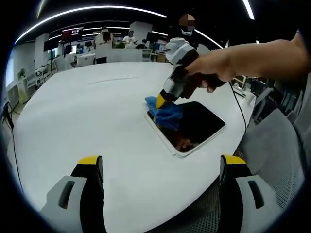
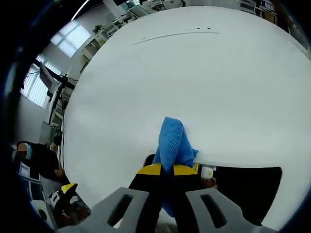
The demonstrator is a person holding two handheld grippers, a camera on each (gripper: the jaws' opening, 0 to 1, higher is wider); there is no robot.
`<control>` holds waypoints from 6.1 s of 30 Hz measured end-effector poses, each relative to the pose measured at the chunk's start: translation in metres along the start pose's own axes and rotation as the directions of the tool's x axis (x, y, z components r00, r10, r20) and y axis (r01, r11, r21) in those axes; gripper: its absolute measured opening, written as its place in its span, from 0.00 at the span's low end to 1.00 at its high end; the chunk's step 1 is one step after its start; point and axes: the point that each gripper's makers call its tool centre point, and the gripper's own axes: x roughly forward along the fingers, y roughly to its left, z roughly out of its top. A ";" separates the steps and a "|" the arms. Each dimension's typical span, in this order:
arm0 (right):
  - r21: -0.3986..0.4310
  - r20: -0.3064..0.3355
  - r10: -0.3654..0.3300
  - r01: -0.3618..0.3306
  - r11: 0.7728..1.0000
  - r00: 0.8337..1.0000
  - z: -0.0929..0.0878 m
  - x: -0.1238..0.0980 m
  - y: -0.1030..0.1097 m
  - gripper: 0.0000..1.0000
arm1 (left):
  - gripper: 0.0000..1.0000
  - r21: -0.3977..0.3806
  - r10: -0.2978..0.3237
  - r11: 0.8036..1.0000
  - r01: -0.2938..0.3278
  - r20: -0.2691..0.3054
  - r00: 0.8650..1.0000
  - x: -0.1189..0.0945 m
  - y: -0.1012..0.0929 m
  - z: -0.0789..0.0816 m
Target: Wipe the mirror surface with the cleaning cloth until all visible marks leave the cleaned area.
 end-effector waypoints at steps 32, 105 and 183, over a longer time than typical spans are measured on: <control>-0.018 -0.009 0.022 -0.022 1.000 1.000 -0.003 0.006 0.009 0.00 | 0.99 -0.002 0.015 1.000 -0.016 -0.010 1.000 -0.001 0.003 -0.002; -0.004 -0.018 0.071 -0.072 0.997 0.997 -0.051 -0.017 -0.013 0.00 | 0.99 0.008 0.025 1.000 -0.025 0.002 1.000 0.000 -0.001 0.000; 0.112 0.022 -0.013 0.011 0.994 1.000 -0.069 -0.057 -0.146 0.00 | 0.99 0.005 0.013 1.000 -0.013 0.015 1.000 -0.002 -0.003 0.004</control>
